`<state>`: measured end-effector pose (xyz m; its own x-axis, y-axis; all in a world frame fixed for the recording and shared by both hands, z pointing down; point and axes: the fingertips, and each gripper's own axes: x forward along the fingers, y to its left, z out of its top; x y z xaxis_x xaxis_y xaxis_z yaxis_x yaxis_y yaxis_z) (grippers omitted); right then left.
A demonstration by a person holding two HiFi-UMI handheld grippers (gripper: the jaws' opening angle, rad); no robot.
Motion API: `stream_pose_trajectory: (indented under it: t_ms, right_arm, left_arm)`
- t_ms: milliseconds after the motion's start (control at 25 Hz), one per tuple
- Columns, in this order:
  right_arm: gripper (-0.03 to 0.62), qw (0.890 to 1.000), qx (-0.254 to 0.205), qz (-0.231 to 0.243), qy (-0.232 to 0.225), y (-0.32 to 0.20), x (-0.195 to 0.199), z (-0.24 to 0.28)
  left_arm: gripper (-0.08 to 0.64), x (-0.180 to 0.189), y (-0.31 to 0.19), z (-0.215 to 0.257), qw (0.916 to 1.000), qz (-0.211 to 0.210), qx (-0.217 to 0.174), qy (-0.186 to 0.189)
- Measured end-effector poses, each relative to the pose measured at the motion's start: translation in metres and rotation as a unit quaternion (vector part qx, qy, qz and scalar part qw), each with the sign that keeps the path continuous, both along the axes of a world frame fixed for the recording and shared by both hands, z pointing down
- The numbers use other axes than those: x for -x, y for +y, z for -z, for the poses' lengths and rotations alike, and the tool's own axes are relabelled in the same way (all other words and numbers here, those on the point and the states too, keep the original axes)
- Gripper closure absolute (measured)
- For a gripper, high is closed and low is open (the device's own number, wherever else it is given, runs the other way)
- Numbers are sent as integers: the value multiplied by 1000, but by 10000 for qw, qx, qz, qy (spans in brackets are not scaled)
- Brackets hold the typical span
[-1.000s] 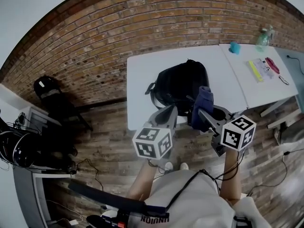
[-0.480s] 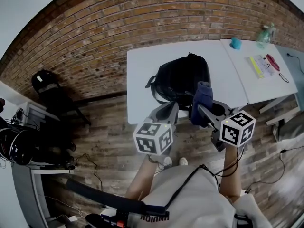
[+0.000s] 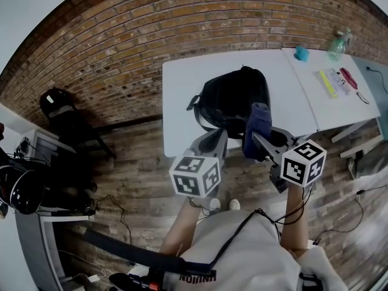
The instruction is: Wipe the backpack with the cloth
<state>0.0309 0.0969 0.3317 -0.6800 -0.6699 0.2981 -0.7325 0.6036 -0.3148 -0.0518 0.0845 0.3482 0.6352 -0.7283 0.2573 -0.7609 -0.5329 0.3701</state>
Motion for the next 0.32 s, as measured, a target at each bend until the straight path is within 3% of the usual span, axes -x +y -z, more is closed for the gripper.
stream_pose_trajectory:
  t_ms: [320]
  right_arm:
    - [525,10000,-21,-2,9,0,4,-1]
  left_arm:
    - [557,4,1,-3,10000,10,-5,0]
